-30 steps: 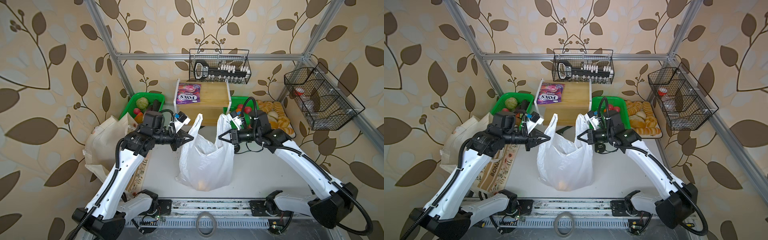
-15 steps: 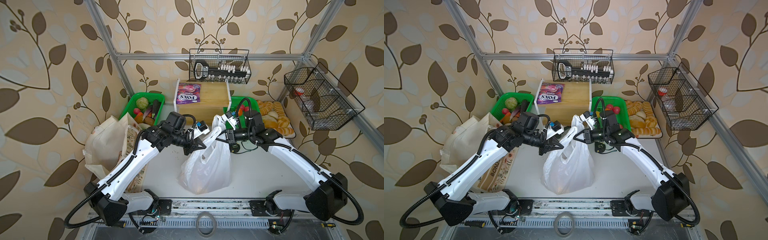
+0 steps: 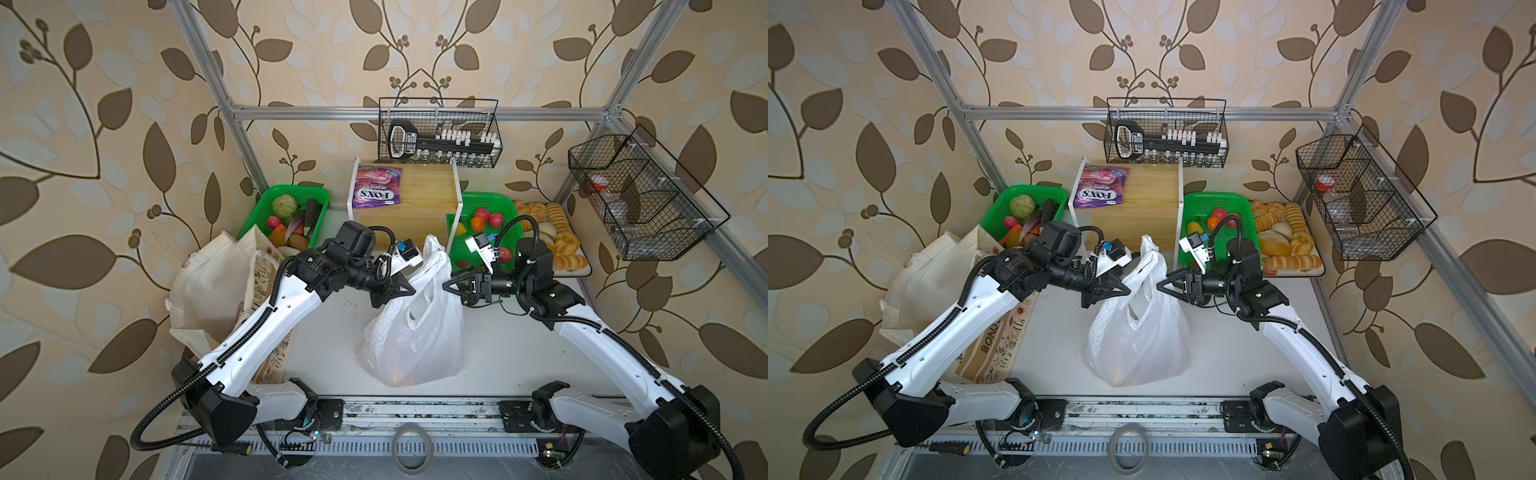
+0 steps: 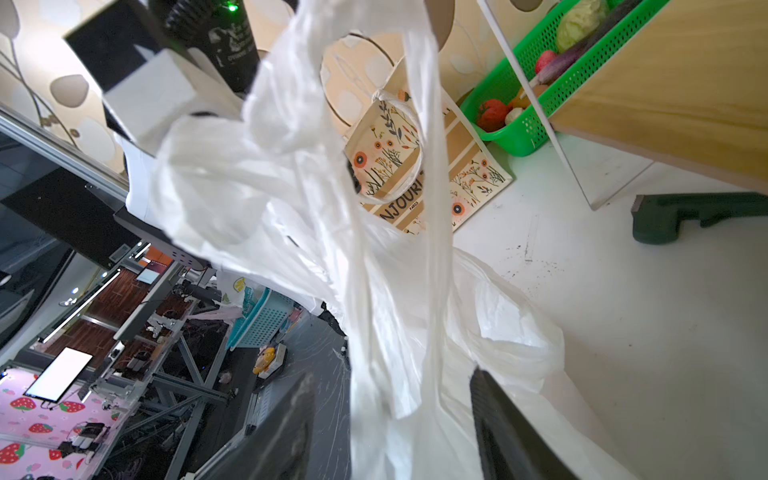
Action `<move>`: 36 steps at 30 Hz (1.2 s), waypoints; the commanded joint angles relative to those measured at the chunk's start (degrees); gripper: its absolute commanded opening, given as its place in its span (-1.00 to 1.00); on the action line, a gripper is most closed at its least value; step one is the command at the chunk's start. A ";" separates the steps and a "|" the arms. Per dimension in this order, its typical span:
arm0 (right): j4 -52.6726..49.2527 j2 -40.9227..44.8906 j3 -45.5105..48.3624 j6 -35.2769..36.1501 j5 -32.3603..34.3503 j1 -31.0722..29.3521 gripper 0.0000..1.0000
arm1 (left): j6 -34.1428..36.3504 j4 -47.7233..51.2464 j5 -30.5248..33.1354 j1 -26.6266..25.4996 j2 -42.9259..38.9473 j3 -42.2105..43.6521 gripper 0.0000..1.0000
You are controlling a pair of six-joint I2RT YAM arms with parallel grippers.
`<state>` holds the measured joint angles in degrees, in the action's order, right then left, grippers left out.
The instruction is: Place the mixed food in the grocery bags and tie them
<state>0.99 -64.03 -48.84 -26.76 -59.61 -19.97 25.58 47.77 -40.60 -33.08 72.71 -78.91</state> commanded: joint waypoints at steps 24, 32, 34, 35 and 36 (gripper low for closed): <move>10.85 -2.41 3.34 1.17 -2.59 -2.67 -0.59 | 7.15 8.38 -1.06 -3.93 7.03 -9.88 -1.00; 8.43 1.25 6.86 8.78 -3.07 -2.71 0.13 | 6.23 6.30 -2.46 -4.01 6.90 -9.94 -1.00; 7.08 1.54 7.10 10.85 -2.97 -2.64 0.23 | 6.23 6.47 -2.88 -4.01 7.25 -10.12 -1.00; 6.93 1.54 7.10 11.18 -3.24 -2.71 0.26 | 6.23 6.70 -3.14 -4.07 7.43 -10.28 -1.00; 7.00 1.35 6.93 11.37 -3.40 -2.91 0.29 | 6.28 7.00 -3.55 -4.01 7.70 -10.47 -1.00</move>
<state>9.13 -63.37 -42.52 -19.31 -61.80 -22.50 31.18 54.72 -41.76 -36.80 80.42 -86.59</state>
